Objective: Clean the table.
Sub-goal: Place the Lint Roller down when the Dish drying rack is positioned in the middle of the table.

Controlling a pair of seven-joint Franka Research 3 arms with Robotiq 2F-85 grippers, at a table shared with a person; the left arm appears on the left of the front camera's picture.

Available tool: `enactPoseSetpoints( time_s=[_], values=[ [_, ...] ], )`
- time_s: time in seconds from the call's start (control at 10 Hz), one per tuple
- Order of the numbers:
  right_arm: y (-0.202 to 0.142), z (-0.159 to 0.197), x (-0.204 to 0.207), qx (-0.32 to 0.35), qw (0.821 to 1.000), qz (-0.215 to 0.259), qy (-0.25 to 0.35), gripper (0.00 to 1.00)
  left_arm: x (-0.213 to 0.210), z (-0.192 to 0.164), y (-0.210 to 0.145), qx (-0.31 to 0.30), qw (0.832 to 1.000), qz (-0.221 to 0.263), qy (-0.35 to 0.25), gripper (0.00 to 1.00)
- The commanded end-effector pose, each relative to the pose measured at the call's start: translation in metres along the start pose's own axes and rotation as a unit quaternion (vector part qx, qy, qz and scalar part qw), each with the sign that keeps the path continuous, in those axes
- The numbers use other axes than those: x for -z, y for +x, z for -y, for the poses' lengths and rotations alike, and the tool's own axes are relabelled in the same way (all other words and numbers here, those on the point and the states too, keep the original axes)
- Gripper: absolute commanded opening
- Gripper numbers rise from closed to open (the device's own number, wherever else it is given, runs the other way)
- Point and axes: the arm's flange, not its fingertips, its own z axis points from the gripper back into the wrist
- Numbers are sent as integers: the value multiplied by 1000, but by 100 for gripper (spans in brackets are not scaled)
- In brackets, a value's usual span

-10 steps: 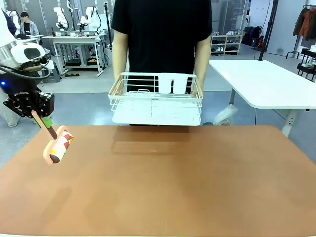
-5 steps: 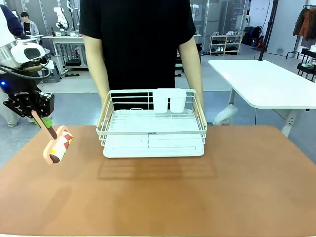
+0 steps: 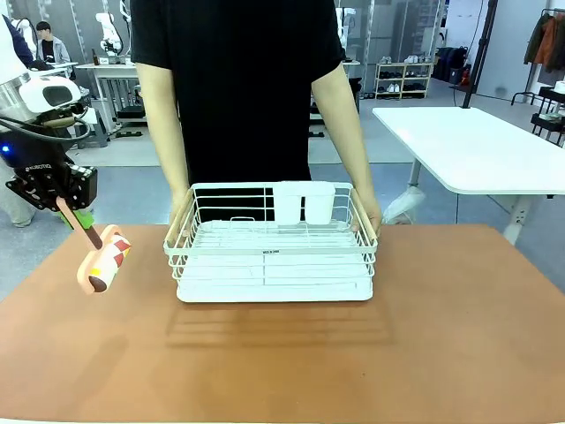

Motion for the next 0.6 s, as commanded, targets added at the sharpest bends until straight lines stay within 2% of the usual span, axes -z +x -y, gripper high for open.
enactPoseSetpoints(
  time_s=[0.0,0.5],
  values=[
    [-1,-4,0,-2,1000,2,5,100,-1,0,-1,-8,1000,2,6,21],
    [-1,-4,0,-2,1000,2,5,100,-1,0,-1,-8,1000,2,6,21]
  ],
)
